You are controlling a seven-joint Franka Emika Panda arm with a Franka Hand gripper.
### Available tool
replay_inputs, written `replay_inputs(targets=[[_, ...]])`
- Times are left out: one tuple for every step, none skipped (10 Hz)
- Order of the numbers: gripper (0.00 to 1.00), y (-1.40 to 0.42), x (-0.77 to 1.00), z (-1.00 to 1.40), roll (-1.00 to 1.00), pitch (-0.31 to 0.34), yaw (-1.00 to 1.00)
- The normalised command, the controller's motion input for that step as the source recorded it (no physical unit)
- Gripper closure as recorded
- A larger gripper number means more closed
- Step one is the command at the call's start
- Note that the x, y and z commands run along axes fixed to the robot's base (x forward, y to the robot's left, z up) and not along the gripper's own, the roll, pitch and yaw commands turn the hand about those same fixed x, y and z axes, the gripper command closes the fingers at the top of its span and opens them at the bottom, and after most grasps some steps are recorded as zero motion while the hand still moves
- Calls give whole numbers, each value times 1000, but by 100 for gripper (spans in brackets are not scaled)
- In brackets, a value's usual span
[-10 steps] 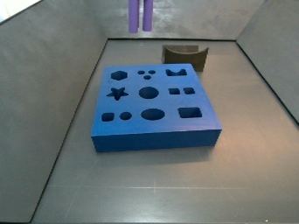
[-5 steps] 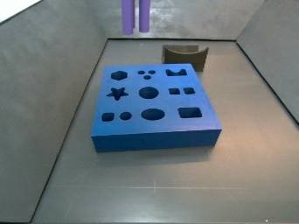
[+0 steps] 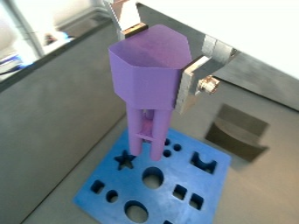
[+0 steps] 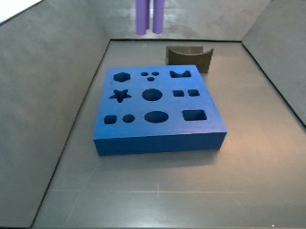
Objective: Pick up the 3 prong object. Move up. Move to above the board. Insert the 3 prong object.
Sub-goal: Insert the 3 prong object.
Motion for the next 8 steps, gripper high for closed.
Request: replay_inputs(targets=[[100,157,171,-200,0,19,-831],[100,86,57,-223,0,20,-900],[100,0,0,-240,0,19,-989],[100,0,0,-249,0,14,-1000],[100,0,0,-237,0,3,-1000],[100,0,0,-86,0,-7,-1000],[100,60,109,-114,0,-53,-943],[100,191,226,-143,0,-64,-814]])
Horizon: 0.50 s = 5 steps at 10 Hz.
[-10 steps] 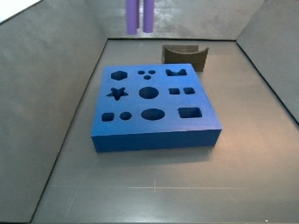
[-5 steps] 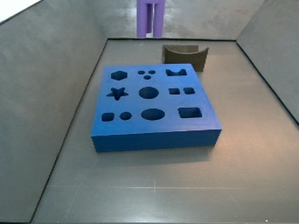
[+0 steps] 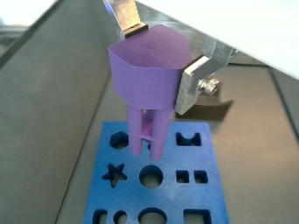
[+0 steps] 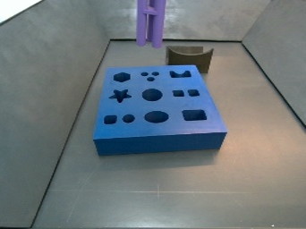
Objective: Pick up the 3 prong object. Move up. Move to above the board. Insert the 3 prong object.
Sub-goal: Insert the 3 prong object.
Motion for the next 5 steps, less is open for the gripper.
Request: replay_inputs(targets=[[100,229,189,-237,0,-21,-777],[100,189,180,-349,0,0,-823],[100,151,143,-389,0,0,-866],[100,97,20,-397,0,26,-909],[100,74,0,-420,0,54,-926]])
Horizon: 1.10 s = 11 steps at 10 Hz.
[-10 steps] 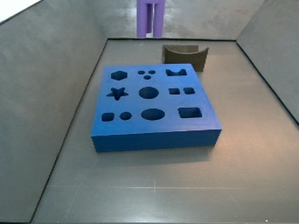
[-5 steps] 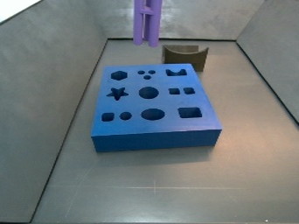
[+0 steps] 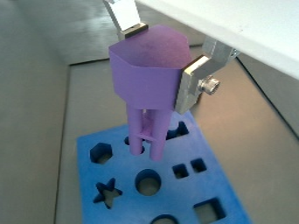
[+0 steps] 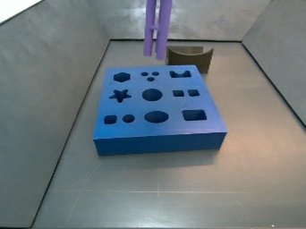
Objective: Pick up the 3 prong object. Move up. Move to above the board. Insert the 3 prong object.
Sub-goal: Insert the 3 prong object.
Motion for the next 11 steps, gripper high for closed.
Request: replay_inputs(targets=[[100,86,-11,-394,0,66,-897],[100,89,-137,-354,0,56,-877],[100,0,-149,-326,0,47,-951],[100,0,-77,-169,0,0,-980],[100,20,-26,0,-93,-300,-763],[100,77,-14,0,-144,-390,-640],[100,174,-186,-11,-70,-364,-557],[100,271,-343,-217,0,-279,-526],[100,340,-474,-351,0,-220,-503],[100,417,-514,-351,14,-179,-446],[100,414,0,-197,0,-51,-160]])
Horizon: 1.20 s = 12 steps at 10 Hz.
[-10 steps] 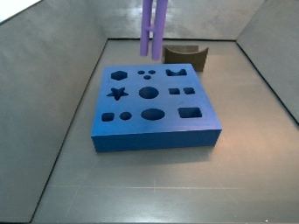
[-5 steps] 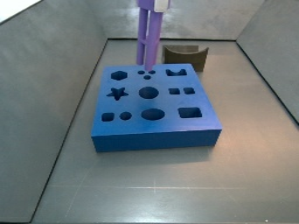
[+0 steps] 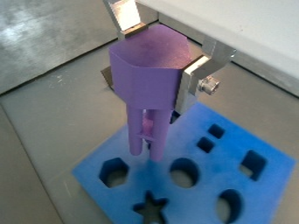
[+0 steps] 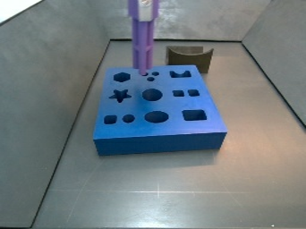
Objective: Pick up the 3 prong object. Move up. Move to above the board. Insert the 3 prong object.
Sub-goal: Insert the 3 prong object.
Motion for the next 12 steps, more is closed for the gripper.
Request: replay_inputs(targets=[[100,363,103,-117,0,24,0],[100,329,183,-174,0,86,117],[100,263,449,-297,0,50,154],[100,86,386,-231,0,44,360],[100,0,263,-214,71,101,683],[100,0,200,-174,49,87,603],[100,0,6,-151,3,60,283],[100,0,-77,-137,0,59,77],[100,0,-137,-149,0,66,0],[100,0,0,-223,-4,17,0],[100,0,46,-283,-74,0,-106],[100,20,280,-277,-104,0,-260]])
